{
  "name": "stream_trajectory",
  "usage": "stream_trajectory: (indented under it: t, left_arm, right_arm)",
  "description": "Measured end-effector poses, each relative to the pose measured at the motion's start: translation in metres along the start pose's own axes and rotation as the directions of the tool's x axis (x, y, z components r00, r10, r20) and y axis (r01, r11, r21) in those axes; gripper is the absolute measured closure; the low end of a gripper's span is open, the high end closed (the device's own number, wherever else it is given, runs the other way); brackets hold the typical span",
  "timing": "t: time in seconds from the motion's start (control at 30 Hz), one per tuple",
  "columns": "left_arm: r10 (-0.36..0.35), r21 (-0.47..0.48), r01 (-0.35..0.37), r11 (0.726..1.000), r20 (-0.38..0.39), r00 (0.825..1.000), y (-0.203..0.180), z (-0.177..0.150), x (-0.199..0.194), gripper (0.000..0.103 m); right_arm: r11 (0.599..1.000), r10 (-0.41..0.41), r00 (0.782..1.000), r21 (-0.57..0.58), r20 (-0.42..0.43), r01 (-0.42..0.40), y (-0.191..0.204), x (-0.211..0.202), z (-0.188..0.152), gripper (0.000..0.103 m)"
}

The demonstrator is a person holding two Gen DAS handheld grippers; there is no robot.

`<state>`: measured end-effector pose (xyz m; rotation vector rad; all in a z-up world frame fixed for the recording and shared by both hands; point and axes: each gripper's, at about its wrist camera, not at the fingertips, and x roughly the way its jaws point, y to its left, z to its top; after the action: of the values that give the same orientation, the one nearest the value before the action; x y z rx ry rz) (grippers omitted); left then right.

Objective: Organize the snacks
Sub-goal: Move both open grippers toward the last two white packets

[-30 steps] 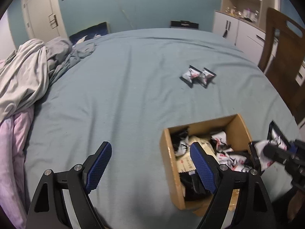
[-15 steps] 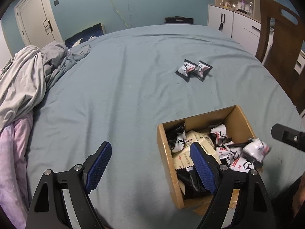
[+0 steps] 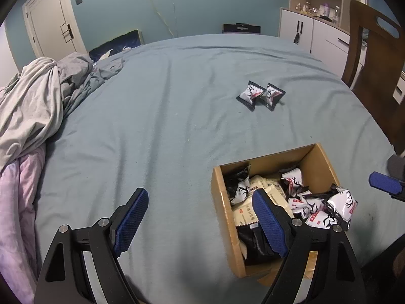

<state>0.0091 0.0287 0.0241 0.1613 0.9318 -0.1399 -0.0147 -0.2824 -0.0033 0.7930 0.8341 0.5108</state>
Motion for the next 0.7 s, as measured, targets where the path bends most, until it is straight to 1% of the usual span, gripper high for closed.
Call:
stream_trajectory:
  t: [0.03, 0.1, 0.13, 0.23, 0.27, 0.3, 0.37, 0.43, 0.5, 0.57, 0.63, 0.7]
  left_arm:
    - [-0.001, 0.001, 0.001, 1.0, 0.001, 1.0, 0.0, 0.0, 0.0, 0.018]
    - [-0.002, 0.005, 0.002, 1.0, -0.002, 1.0, 0.0, 0.0, 0.001, 0.018]
    - [-0.005, 0.005, 0.005, 1.0, -0.007, 1.0, 0.0, 0.0, 0.002, 0.018]
    - [-0.017, -0.002, 0.017, 1.0, -0.021, 1.0, 0.001, 0.002, 0.005, 0.018]
    - [-0.02, -0.003, 0.02, 1.0, -0.024, 0.999, 0.001, 0.003, 0.006, 0.018]
    - [-0.025, -0.005, 0.025, 1.0, -0.031, 0.999, 0.001, 0.004, 0.007, 0.018]
    - [-0.036, -0.006, 0.035, 0.999, -0.04, 0.999, 0.002, 0.004, 0.009, 0.018]
    - [-0.047, -0.007, 0.047, 0.999, -0.054, 0.997, 0.001, 0.005, 0.012, 0.018]
    - [-0.058, -0.007, 0.058, 0.998, -0.064, 0.996, 0.001, 0.006, 0.014, 0.018]
    - [-0.07, -0.009, 0.069, 0.998, -0.066, 0.995, 0.001, 0.008, 0.015, 0.018]
    - [-0.071, -0.007, 0.071, 0.997, -0.06, 0.996, 0.001, 0.011, 0.015, 0.018]
    - [-0.07, -0.004, 0.069, 0.998, -0.057, 0.996, 0.001, 0.012, 0.015, 0.018]
  right_arm:
    - [0.998, 0.052, 0.999, 0.034, -0.016, -0.051, -0.007, 0.0, 0.002, 0.028]
    - [0.993, 0.097, 0.995, 0.077, -0.029, -0.095, -0.014, 0.001, 0.004, 0.028]
    - [0.992, 0.099, 0.995, 0.087, -0.029, -0.096, -0.017, 0.001, 0.005, 0.028]
    - [0.994, 0.059, 0.998, 0.094, -0.014, -0.058, -0.021, 0.002, 0.012, 0.028]
    - [0.994, 0.032, 0.999, 0.104, -0.001, -0.032, -0.023, 0.001, 0.016, 0.028]
    - [0.994, -0.015, 1.0, 0.113, 0.006, 0.014, -0.026, 0.001, 0.019, 0.028]
    - [0.984, -0.135, 0.991, 0.121, 0.01, 0.133, -0.034, 0.001, 0.025, 0.028]
    - [0.976, -0.18, 0.984, 0.124, 0.007, 0.178, -0.037, 0.003, 0.029, 0.028]
    - [0.973, -0.202, 0.979, 0.111, 0.001, 0.2, -0.038, 0.005, 0.037, 0.028]
    - [0.967, -0.244, 0.97, 0.077, 0.003, 0.243, -0.034, 0.009, 0.049, 0.028]
    - [0.954, -0.298, 0.954, 0.036, 0.019, 0.297, -0.029, 0.014, 0.067, 0.028]
    - [0.943, -0.333, 0.942, 0.009, 0.033, 0.333, -0.025, 0.021, 0.082, 0.028]
